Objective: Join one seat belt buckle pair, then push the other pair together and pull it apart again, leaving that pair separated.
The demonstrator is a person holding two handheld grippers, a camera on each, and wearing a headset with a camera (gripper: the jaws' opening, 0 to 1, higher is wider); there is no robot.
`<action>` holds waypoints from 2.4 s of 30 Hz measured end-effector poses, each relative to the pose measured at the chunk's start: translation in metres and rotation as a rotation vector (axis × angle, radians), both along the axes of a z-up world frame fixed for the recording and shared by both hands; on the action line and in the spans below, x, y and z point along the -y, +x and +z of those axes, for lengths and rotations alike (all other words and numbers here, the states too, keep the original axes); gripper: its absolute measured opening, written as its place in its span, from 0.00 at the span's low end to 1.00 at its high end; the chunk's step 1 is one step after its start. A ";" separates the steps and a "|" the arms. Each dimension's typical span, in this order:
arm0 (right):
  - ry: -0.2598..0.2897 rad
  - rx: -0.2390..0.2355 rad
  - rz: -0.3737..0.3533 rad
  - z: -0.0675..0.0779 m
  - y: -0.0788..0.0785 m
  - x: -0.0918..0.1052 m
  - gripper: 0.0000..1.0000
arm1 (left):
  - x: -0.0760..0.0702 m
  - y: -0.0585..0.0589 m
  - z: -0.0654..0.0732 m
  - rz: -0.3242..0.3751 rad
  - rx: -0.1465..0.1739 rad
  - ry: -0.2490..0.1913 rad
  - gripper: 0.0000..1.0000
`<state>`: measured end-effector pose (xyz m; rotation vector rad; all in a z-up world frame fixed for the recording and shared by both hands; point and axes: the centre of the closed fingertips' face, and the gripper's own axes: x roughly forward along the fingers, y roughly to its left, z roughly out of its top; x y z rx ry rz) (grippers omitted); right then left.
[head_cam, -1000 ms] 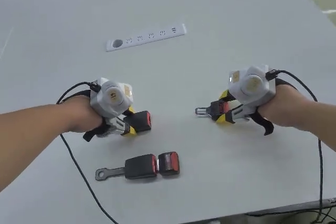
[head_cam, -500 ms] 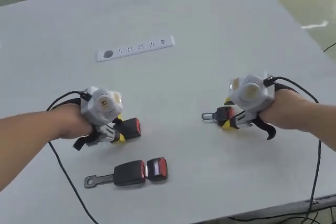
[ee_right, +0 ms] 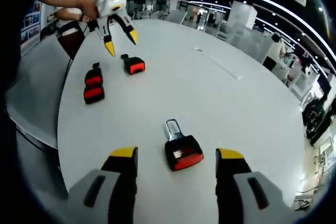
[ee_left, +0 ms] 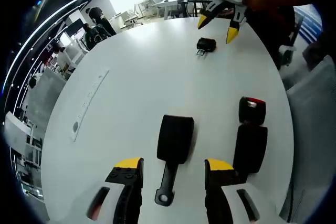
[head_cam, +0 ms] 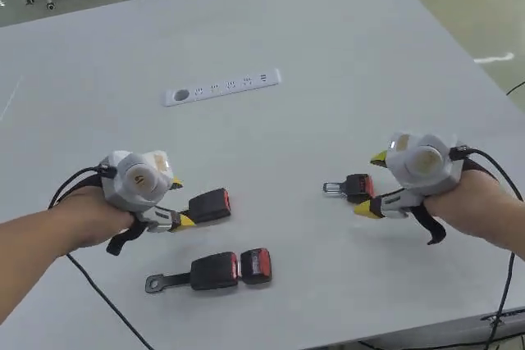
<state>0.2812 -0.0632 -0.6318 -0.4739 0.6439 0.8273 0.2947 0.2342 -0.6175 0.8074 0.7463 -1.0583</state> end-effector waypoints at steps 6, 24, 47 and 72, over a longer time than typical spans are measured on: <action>0.145 0.016 -0.138 0.020 -0.027 -0.007 0.73 | -0.024 -0.028 0.016 0.140 0.057 -0.076 0.58; 0.135 0.061 -0.065 0.040 -0.092 -0.014 1.00 | -0.083 -0.106 0.036 0.373 0.076 -0.218 0.95; 0.122 0.070 -0.079 0.042 -0.099 -0.013 1.00 | -0.095 -0.111 0.031 0.458 0.107 -0.257 1.00; 0.128 0.030 -0.088 0.026 -0.114 -0.023 0.99 | -0.091 -0.123 0.033 0.453 0.092 -0.251 1.00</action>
